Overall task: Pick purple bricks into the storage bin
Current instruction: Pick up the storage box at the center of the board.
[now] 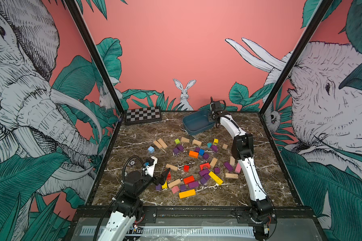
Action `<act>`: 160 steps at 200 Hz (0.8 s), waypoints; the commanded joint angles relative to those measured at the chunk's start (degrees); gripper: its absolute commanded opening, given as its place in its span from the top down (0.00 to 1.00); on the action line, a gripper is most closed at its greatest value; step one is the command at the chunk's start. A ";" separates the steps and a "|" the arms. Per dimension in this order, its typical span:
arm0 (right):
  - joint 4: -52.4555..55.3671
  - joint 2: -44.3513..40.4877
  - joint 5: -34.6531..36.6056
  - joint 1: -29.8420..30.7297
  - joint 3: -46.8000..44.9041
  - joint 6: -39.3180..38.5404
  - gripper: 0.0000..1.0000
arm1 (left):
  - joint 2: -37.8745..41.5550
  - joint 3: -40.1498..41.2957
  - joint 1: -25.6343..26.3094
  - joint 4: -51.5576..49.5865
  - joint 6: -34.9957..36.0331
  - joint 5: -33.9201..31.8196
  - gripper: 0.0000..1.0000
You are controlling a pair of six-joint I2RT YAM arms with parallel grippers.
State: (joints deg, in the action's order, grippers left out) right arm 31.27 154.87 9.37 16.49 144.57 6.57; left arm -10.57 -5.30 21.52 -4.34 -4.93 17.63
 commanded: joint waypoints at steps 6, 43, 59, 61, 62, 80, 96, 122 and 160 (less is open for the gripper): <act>-3.21 -5.68 2.88 -0.11 -5.89 4.98 0.83 | -0.33 0.55 0.26 1.90 0.45 0.57 0.01; -2.42 -10.76 4.24 -0.13 -10.83 12.68 1.00 | -0.40 0.54 0.23 2.00 0.46 0.74 0.01; -4.86 -14.09 3.04 -0.14 -15.99 15.93 1.00 | -0.31 0.47 0.23 1.92 0.45 0.84 0.01; -5.35 -14.58 2.74 -0.14 -16.74 16.33 1.00 | -0.33 0.51 0.27 1.95 0.45 0.88 0.01; -5.65 -14.94 2.58 -0.14 -17.29 16.53 1.00 | -0.33 0.49 0.27 1.92 0.45 0.85 0.01; -10.18 -19.26 0.85 -0.02 -24.47 19.01 1.00 | -0.22 0.47 0.28 1.88 0.45 0.98 0.01; -12.93 -22.19 0.41 0.03 -30.09 20.39 1.00 | -0.06 0.47 0.28 1.79 0.35 1.08 0.01; -18.34 -25.85 -1.08 0.16 -38.71 21.33 1.00 | 0.15 0.49 0.27 1.79 0.24 1.14 0.01; -23.36 -28.85 -2.89 0.92 -47.08 21.16 1.00 | 0.02 0.55 0.28 1.82 0.19 1.19 0.01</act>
State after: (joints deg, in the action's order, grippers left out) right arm 13.80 129.25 7.84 16.56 101.34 27.16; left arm -10.81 -5.30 21.52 -4.29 -4.93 18.22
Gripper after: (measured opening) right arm 0.091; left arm 0.994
